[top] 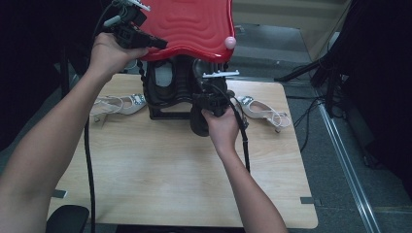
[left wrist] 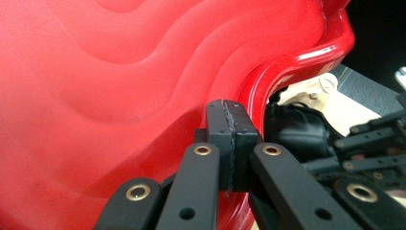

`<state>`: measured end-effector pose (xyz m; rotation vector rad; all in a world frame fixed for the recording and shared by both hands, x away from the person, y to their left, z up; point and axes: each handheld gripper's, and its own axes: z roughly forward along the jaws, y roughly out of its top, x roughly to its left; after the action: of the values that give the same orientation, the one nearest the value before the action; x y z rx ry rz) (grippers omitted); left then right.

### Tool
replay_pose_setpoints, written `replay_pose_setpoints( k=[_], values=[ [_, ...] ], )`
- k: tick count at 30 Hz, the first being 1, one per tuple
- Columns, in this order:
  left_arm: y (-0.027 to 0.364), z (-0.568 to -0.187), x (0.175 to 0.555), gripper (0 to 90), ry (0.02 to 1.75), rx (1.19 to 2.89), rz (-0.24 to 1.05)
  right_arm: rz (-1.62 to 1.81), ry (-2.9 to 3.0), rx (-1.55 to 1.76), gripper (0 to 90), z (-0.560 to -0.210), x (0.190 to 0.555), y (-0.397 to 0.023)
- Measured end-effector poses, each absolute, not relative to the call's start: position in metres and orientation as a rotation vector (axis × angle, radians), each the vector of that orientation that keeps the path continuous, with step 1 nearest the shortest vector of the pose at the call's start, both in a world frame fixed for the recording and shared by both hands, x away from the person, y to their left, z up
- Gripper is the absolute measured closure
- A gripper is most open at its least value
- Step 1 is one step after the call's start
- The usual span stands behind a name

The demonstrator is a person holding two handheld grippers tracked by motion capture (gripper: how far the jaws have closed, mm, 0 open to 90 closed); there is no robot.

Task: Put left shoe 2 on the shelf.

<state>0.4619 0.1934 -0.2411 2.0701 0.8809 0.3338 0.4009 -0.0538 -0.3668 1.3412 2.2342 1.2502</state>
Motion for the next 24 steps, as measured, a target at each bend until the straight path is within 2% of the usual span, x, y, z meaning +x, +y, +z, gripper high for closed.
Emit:
replay_pose_setpoints(
  k=[10, 24],
  values=[
    [0.194, -0.241, 0.461, 90.0, 0.879, 2.066, 0.33, 1.235, 2.16, 1.322, 86.2, -0.366, 0.421, -0.038],
    [0.194, -0.241, 0.461, 90.0, 0.877, 2.065, 0.332, 1.194, 2.043, 1.263, 85.8, -0.383, 0.438, -0.027]
  ],
)
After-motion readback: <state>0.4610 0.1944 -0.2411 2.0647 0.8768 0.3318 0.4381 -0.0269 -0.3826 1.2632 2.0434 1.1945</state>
